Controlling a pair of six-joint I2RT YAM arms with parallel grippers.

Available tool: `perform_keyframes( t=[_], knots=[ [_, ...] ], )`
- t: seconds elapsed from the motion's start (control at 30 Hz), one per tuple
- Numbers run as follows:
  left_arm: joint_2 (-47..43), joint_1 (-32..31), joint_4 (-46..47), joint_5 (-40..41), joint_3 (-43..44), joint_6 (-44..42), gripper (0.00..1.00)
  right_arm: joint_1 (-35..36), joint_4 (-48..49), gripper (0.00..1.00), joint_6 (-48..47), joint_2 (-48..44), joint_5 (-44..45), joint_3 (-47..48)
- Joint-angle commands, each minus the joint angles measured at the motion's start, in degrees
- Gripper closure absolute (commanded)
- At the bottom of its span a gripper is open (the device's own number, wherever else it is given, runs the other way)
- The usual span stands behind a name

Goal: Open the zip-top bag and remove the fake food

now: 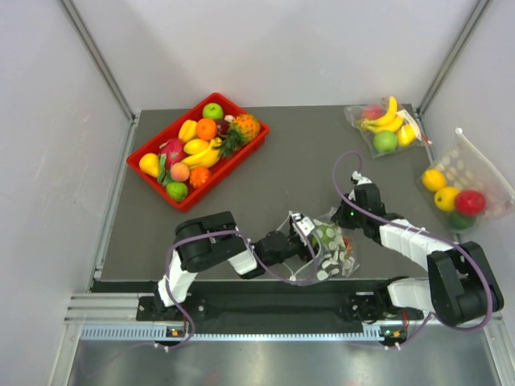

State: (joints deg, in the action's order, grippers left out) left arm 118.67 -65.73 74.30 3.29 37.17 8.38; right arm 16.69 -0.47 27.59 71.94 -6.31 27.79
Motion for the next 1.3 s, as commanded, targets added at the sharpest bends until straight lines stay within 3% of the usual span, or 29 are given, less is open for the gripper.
perform_keyframes(
  t=[0.0, 0.5, 0.67, 0.73, 0.8, 0.83, 0.93, 1.07, 1.27],
  knots=[
    [0.3, -1.2, 9.8, -0.3, 3.3, -0.3, 0.05, -0.3, -1.4, 1.00, 0.0, -2.6, 0.7, -2.4],
    [4.4, -2.5, -0.3, 3.4, 8.4, -2.8, 0.09, -0.1, -6.1, 1.00, 1.2, -13.8, -0.8, -5.0],
    [5.7, -4.6, -5.6, 10.1, 12.5, -6.4, 0.10, 0.1, -6.3, 1.00, 1.8, -15.0, -1.2, -6.1],
    [6.0, -4.7, -6.7, 11.2, 13.3, -6.1, 0.21, 0.1, -6.9, 1.00, 1.8, -15.8, -1.2, -6.3],
    [6.2, -4.7, -7.5, 12.3, 13.5, -6.1, 0.42, 0.1, -7.2, 1.00, 1.8, -16.3, -1.2, -6.4],
    [6.3, -4.7, -7.8, 12.8, 13.3, -6.0, 0.59, 0.2, -7.4, 1.00, 1.8, -16.7, -1.2, -6.4],
    [5.5, -4.7, -7.3, 14.0, 11.6, -6.1, 0.79, 0.1, -7.5, 1.00, 1.9, -16.8, -1.3, -5.9],
    [1.6, -4.6, -5.6, 12.5, 6.8, -6.4, 0.87, 0.0, -7.8, 1.00, 1.3, -16.1, 0.3, -4.5],
    [-6.6, -4.6, -4.3, 11.7, -2.7, -5.7, 0.89, -2.8, -7.4, 1.00, -0.4, -13.2, 0.2, -1.2]
  ],
)
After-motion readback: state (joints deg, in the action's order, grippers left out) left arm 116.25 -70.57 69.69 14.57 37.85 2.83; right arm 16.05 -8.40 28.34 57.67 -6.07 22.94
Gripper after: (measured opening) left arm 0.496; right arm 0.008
